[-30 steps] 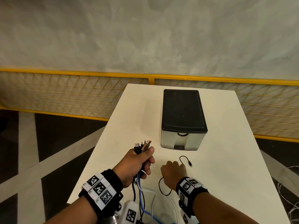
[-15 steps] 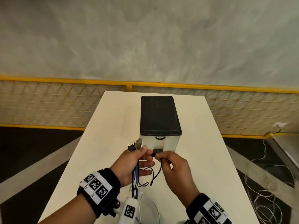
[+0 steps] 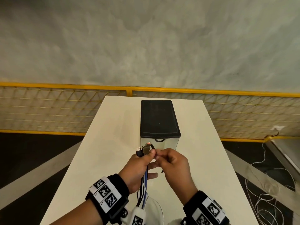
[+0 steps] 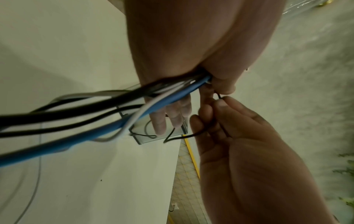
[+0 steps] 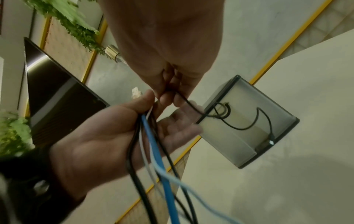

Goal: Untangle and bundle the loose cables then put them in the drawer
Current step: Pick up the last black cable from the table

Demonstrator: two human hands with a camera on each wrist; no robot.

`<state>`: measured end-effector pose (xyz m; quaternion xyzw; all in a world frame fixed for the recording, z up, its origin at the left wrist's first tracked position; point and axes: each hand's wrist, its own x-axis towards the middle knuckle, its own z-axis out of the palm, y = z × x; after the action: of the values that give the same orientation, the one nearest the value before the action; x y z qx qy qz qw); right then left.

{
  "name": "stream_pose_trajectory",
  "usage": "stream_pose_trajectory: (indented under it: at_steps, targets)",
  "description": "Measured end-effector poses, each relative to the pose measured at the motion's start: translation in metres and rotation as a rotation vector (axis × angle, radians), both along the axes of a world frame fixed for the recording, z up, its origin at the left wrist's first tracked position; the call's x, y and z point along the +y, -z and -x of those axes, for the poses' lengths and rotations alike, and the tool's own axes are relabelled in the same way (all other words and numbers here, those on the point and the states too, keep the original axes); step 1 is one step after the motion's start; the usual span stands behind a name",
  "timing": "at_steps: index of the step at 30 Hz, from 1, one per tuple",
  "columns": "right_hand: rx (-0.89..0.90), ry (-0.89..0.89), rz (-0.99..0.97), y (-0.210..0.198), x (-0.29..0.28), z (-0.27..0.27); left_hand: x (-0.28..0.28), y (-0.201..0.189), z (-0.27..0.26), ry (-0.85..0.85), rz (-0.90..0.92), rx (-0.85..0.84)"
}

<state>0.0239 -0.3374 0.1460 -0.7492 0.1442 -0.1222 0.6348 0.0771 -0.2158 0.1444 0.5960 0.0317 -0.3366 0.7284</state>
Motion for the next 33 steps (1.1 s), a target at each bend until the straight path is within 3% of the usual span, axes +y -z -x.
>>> stream_pose_trajectory:
  at_steps: [7, 10, 12, 14, 17, 19, 22, 25, 30, 33]
  targets:
    - [0.047, -0.091, -0.204, 0.005, 0.005, -0.001, -0.002, -0.003, -0.004, -0.039, 0.049, -0.059]
    - [0.065, -0.044, 0.063, 0.022, 0.005, 0.005, 0.001, -0.004, -0.013, -0.155, 0.132, -0.046]
    - [0.089, 0.071, 0.104, 0.031, -0.003, 0.010, 0.006, -0.004, -0.018, -0.161, 0.129, -0.059]
    - [0.262, 0.060, -0.092, 0.037, -0.014, 0.010, 0.013, -0.002, -0.020, -0.152, 0.146, -0.062]
    - [0.667, -0.221, -0.400, 0.043, -0.022, 0.008, 0.014, 0.001, -0.017, -0.146, 0.169, -0.038]
    - [0.753, -0.319, -0.540, 0.049, -0.020, 0.003, 0.009, 0.002, -0.013, -0.122, 0.183, -0.022]
    - [0.692, -0.284, -0.730, 0.047, -0.006, -0.013, 0.005, 0.005, -0.004, -0.053, 0.135, -0.016]
    - [0.559, -0.067, -1.056, 0.045, -0.005, -0.029, 0.010, 0.015, 0.002, 0.020, -0.021, -0.025]
    - [0.380, 0.238, -1.192, 0.036, -0.044, -0.045, 0.046, 0.042, 0.005, 0.144, -0.340, -0.020]
    - [0.319, 0.345, -1.214, 0.038, -0.065, -0.050, 0.075, 0.053, 0.005, 0.118, -0.466, 0.057]
